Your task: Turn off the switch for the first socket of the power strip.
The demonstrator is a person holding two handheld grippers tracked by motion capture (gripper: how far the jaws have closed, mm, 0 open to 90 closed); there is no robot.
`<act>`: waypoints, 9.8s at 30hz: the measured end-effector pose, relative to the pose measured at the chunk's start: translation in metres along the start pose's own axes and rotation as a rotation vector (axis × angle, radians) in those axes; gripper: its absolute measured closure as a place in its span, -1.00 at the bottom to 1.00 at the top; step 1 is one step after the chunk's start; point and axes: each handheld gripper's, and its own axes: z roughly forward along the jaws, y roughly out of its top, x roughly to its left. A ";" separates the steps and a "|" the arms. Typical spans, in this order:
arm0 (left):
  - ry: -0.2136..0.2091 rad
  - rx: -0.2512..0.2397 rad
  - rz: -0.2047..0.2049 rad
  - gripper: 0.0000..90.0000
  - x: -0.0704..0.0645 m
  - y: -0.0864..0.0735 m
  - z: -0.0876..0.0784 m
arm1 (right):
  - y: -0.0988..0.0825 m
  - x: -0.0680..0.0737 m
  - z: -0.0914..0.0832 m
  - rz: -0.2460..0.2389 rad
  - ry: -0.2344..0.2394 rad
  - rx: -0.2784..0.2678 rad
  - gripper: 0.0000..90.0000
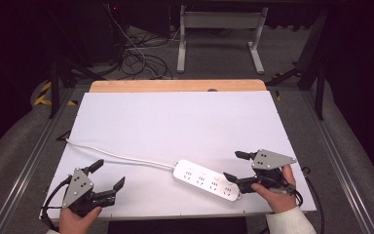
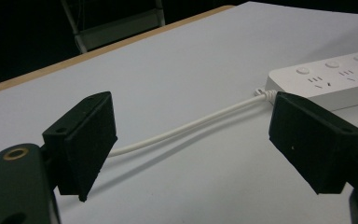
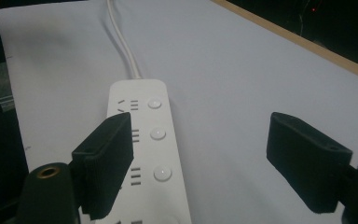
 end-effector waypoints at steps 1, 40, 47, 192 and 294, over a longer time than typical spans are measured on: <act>0.000 0.000 -0.001 -0.66 0.000 0.000 0.000 | 0.004 0.001 0.003 -0.007 0.006 0.001 -0.48; 0.000 0.007 0.014 -0.65 0.000 0.000 0.001 | 0.049 0.008 0.051 0.028 0.138 0.012 -0.50; -0.005 0.012 0.014 -0.64 0.000 0.000 0.002 | 0.060 0.010 0.054 0.022 0.132 0.037 -0.43; -0.011 0.018 0.021 -0.63 -0.001 0.000 0.003 | 0.075 0.025 0.101 -0.033 0.169 0.196 0.51; -0.001 0.027 -0.020 -0.68 0.008 -0.007 0.002 | -0.075 -0.031 0.002 0.230 -0.085 -0.037 -0.67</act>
